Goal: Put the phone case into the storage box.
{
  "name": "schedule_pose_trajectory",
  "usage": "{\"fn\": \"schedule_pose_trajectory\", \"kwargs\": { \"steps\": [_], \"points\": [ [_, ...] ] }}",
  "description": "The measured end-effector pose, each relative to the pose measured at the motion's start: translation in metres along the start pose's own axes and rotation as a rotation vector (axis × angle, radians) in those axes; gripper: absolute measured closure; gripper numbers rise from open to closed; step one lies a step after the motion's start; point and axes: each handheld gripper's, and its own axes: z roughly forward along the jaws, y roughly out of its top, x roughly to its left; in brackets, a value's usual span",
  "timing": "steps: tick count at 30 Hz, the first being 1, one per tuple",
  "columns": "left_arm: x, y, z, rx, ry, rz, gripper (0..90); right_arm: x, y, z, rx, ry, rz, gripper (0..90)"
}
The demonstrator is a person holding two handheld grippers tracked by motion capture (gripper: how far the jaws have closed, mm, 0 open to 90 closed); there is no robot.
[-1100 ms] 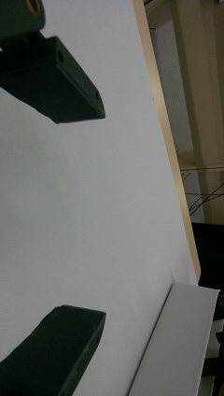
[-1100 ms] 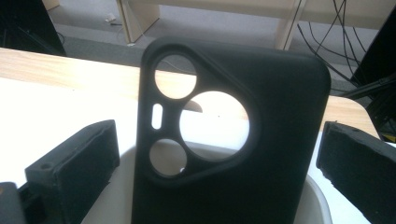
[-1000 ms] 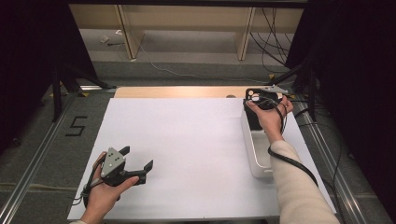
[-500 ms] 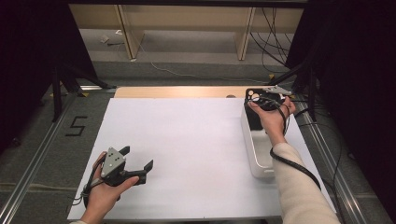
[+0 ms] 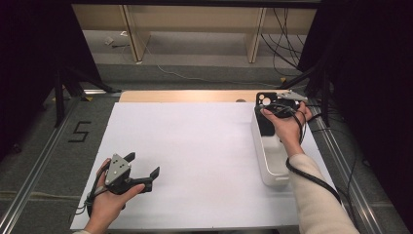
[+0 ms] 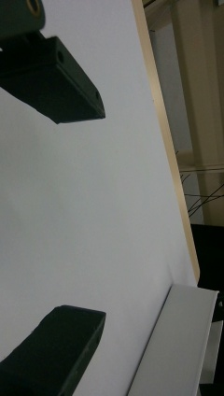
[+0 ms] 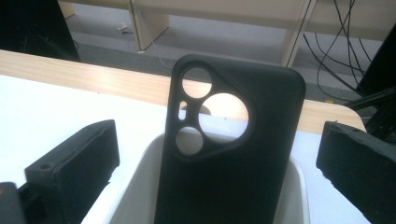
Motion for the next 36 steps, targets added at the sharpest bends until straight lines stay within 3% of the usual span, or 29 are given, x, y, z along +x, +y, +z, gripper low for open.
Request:
{"fn": "schedule_pose_trajectory", "kwargs": {
  "steps": [23,36],
  "points": [
    [-0.001,0.000,0.000,0.000,0.003,0.004,3.8,0.006,-0.008,-0.029,-0.033,0.048,-0.025,3.1],
    [-0.001,0.001,0.000,0.000,0.005,0.007,3.8,0.004,-0.018,-0.047,-0.085,0.079,0.002,22.2]
  ]
}}
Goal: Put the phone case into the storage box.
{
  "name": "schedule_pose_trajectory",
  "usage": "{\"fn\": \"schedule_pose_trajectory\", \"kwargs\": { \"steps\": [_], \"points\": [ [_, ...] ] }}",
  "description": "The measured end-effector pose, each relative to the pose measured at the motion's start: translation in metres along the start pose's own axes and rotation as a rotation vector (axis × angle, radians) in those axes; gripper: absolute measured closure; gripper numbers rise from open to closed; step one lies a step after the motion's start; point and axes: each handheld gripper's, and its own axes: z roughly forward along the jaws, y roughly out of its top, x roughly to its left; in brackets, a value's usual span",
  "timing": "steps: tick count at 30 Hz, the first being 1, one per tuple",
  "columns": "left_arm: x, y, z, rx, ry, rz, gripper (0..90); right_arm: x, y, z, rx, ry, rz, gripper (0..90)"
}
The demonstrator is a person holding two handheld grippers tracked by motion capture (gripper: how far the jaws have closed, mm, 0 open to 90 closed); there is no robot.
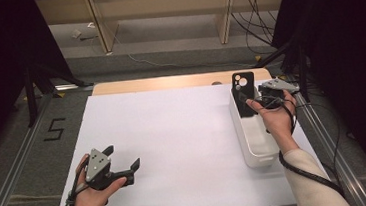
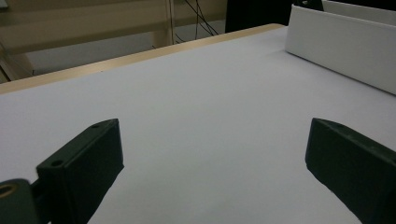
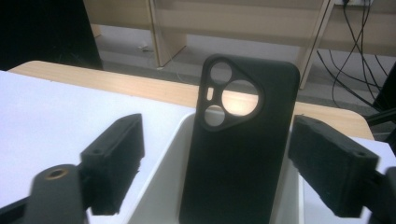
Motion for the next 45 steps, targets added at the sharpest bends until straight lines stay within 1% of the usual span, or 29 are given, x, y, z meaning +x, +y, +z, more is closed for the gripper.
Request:
{"fn": "schedule_pose_trajectory", "kwargs": {
  "steps": [2,7,12,17,22,30,37,45],
  "points": [
    [0.000,0.000,0.001,0.002,0.002,-0.003,3.8,0.001,-0.001,-0.003,-0.014,0.013,0.007,24.9],
    [0.000,0.000,0.000,0.001,0.002,0.006,3.8,0.005,0.000,-0.011,-0.047,0.063,0.005,24.8],
    [-0.001,0.000,0.000,0.002,0.001,0.008,3.8,0.012,-0.001,-0.017,-0.053,0.097,-0.006,24.6],
    [-0.001,0.000,0.000,0.002,0.002,0.009,3.8,0.016,-0.001,-0.021,-0.062,0.111,-0.012,24.1],
    [-0.001,0.000,0.001,0.003,0.000,0.009,3.8,0.019,-0.003,-0.025,-0.060,0.122,-0.016,23.0],
    [-0.001,0.001,0.000,0.001,0.003,0.009,3.8,0.024,-0.001,-0.034,-0.063,0.141,-0.022,17.6],
    [-0.001,0.001,0.000,0.000,0.005,0.008,3.8,0.028,-0.005,-0.039,-0.057,0.158,-0.028,16.3],
    [-0.001,0.001,0.000,0.000,0.006,0.007,3.8,0.032,-0.007,-0.046,-0.058,0.176,-0.048,15.9]
  ]
}}
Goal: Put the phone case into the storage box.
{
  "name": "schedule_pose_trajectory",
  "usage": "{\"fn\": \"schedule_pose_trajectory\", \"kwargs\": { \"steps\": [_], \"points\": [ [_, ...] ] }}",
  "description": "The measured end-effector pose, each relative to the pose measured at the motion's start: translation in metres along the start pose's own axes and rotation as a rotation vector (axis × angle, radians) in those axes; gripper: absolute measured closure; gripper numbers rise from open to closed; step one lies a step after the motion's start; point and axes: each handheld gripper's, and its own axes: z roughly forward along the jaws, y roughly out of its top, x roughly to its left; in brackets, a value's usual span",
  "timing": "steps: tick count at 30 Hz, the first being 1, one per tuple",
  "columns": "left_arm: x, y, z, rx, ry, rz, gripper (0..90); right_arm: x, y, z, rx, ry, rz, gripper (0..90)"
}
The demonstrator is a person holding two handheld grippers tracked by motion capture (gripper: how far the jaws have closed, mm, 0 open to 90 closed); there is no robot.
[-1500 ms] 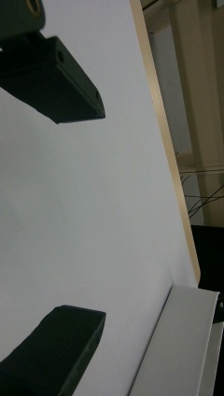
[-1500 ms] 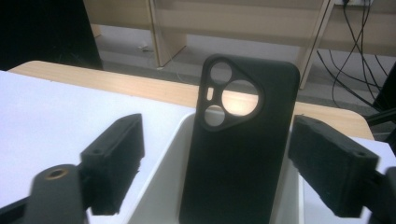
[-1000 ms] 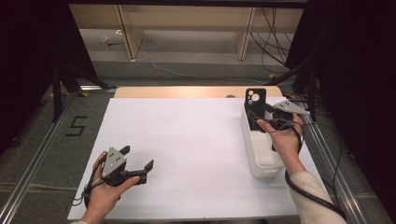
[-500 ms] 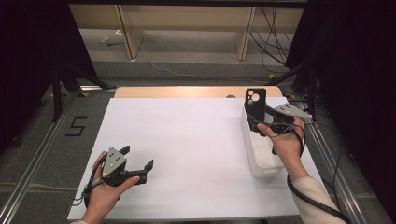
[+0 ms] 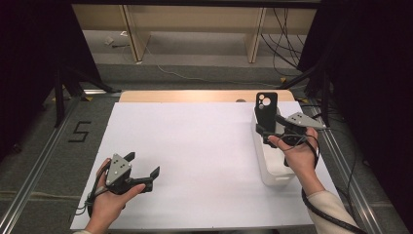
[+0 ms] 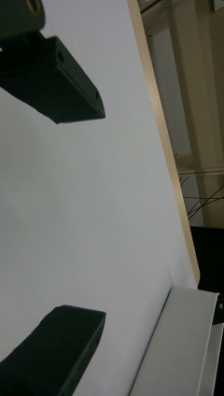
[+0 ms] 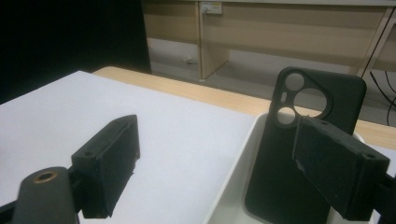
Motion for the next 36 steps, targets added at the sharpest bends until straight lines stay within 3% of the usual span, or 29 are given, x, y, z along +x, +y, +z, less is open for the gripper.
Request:
{"fn": "schedule_pose_trajectory", "kwargs": {
  "steps": [36],
  "points": [
    [0.002,0.000,0.000,-0.004,0.006,-0.003,3.8,0.025,-0.009,-0.022,0.009,0.087,-0.083,15.0]
  ]
}}
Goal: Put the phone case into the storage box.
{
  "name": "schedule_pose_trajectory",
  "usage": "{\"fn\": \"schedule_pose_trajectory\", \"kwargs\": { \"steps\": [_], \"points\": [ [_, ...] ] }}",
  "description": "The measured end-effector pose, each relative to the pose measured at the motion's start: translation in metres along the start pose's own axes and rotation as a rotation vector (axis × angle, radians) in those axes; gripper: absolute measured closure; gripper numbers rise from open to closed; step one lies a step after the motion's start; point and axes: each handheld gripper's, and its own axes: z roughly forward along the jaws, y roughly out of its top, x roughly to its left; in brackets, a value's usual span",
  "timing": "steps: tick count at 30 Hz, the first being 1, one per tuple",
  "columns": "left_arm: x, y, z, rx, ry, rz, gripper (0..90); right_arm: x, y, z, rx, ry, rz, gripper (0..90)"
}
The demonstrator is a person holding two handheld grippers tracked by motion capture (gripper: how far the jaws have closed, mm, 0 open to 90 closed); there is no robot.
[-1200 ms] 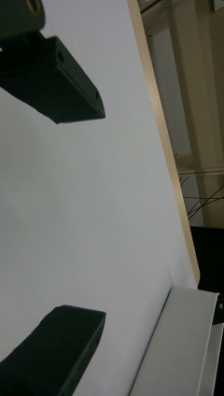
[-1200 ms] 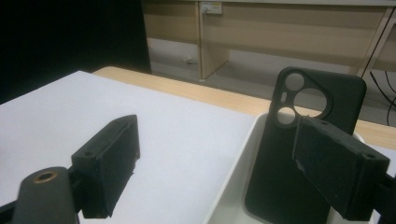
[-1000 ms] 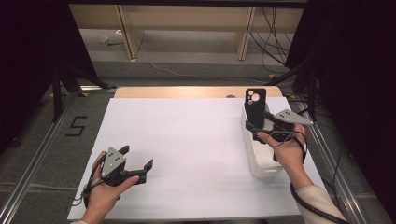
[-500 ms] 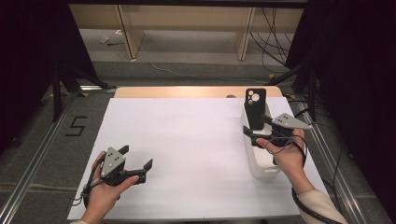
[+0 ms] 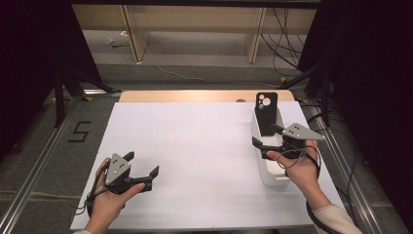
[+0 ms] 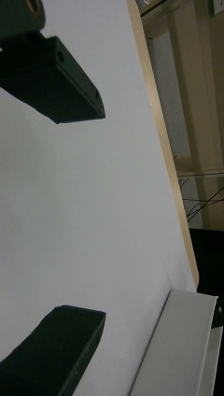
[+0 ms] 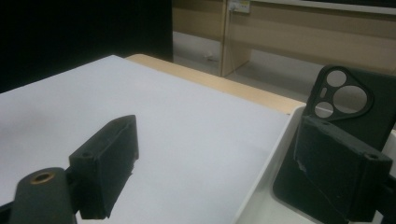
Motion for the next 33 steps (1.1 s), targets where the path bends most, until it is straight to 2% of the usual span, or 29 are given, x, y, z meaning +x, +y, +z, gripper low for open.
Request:
{"fn": "schedule_pose_trajectory", "kwargs": {
  "steps": [19,33],
  "points": [
    [0.000,0.000,0.000,-0.002,0.000,-0.001,3.8,0.016,-0.002,-0.005,-0.001,0.056,-0.042,15.2],
    [0.000,0.000,0.000,-0.003,0.001,0.001,3.8,0.021,-0.009,-0.013,-0.001,0.085,-0.061,15.2]
  ]
}}
